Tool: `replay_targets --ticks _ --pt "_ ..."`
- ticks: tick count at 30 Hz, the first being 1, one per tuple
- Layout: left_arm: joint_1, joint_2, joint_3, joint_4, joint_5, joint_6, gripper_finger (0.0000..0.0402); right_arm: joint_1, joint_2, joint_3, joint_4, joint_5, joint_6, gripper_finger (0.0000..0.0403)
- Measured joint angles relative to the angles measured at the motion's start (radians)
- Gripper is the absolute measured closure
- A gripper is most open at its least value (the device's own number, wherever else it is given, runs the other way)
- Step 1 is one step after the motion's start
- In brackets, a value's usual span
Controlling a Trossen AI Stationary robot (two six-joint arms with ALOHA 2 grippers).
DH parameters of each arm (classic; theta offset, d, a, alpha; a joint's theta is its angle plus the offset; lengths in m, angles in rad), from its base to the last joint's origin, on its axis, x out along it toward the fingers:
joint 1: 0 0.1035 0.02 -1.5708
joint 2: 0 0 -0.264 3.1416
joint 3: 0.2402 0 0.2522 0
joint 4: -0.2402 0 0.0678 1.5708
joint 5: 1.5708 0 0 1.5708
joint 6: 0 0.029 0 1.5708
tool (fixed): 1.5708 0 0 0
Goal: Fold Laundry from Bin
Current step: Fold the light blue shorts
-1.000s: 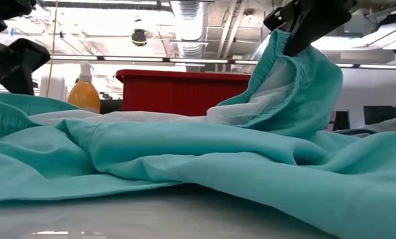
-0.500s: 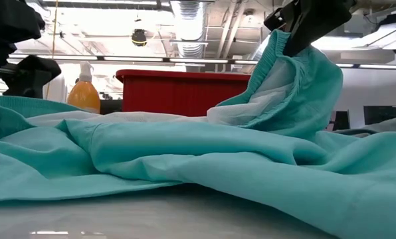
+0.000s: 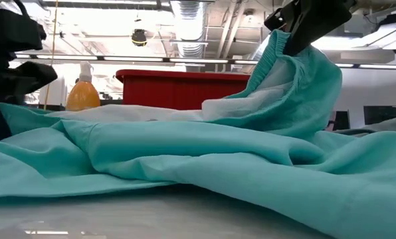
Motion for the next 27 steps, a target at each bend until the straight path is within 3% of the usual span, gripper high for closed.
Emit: replay_targets --ticks 2,7,11,15,21,27 --pt "0.0 -0.001 0.016 -0.005 0.023 -0.018 0.0386 0.0 -0.008 0.0 0.001 -0.019 0.013 0.0358" --pt "0.003 -0.037 0.146 -0.09 -0.031 0.055 0.0396 0.0 -0.066 0.018 -0.005 -0.05 0.138 0.0358" --pt "0.026 -0.116 0.316 -0.232 -0.14 0.146 0.0397 0.0 -0.13 0.104 0.001 -0.075 0.256 0.0359" --pt "0.072 -0.212 0.517 -0.291 -0.169 0.234 0.0398 0.002 -0.189 0.24 0.031 -0.079 0.281 0.036" --pt "0.072 -0.296 0.8 -0.184 -0.027 0.352 0.0399 0.047 -0.241 0.446 0.165 -0.115 0.321 0.036" --pt "-0.05 -0.234 0.911 0.019 0.079 0.502 0.0399 0.183 -0.191 0.528 0.338 -0.207 0.173 0.036"
